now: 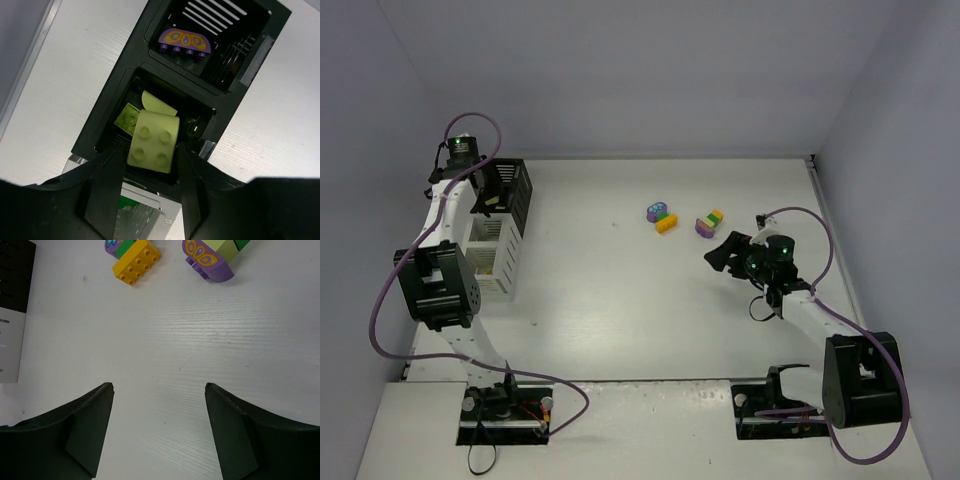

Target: Sort the legos into containers by color

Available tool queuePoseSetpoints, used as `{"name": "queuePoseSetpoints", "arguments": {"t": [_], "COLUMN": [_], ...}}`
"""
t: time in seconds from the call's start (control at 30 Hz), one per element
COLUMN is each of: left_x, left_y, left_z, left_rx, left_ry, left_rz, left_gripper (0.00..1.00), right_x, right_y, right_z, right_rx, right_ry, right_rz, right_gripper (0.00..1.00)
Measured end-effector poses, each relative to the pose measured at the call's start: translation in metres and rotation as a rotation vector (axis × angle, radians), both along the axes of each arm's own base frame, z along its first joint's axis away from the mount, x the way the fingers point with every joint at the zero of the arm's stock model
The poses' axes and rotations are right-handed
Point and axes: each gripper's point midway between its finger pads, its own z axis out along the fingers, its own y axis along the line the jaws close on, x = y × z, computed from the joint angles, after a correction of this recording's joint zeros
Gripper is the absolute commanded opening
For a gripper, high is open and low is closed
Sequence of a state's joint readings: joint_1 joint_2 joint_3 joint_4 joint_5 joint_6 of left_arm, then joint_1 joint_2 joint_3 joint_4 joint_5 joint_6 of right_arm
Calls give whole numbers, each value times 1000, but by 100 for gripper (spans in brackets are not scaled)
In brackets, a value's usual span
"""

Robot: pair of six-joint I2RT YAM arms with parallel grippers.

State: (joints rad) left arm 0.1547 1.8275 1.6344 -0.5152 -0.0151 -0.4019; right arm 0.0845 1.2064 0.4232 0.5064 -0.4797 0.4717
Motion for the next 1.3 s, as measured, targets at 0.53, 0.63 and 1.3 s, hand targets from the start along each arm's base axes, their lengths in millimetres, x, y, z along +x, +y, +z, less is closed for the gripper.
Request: {"name": "queuePoseSetpoints", "arguments": {"t": [0.53, 0.63, 1.3], "left_x": [-8, -21, -123], "left_y": [-25, -57, -173], "left_z": [17, 55, 73], "left_rx": [-45, -37, -178], "left_ry": [-29, -108, -232], "left_rz": [-46, -130, -536], "left_gripper": [56, 57, 58], "right_x": [0, 0, 124], "right_y": [3, 11, 119], "right_z": [0, 3, 33], "right_rx": [-11, -52, -485], "right_ry": [-8, -11, -198], "right_rz": [10, 40, 440], "right_gripper": [71, 70, 98]}}
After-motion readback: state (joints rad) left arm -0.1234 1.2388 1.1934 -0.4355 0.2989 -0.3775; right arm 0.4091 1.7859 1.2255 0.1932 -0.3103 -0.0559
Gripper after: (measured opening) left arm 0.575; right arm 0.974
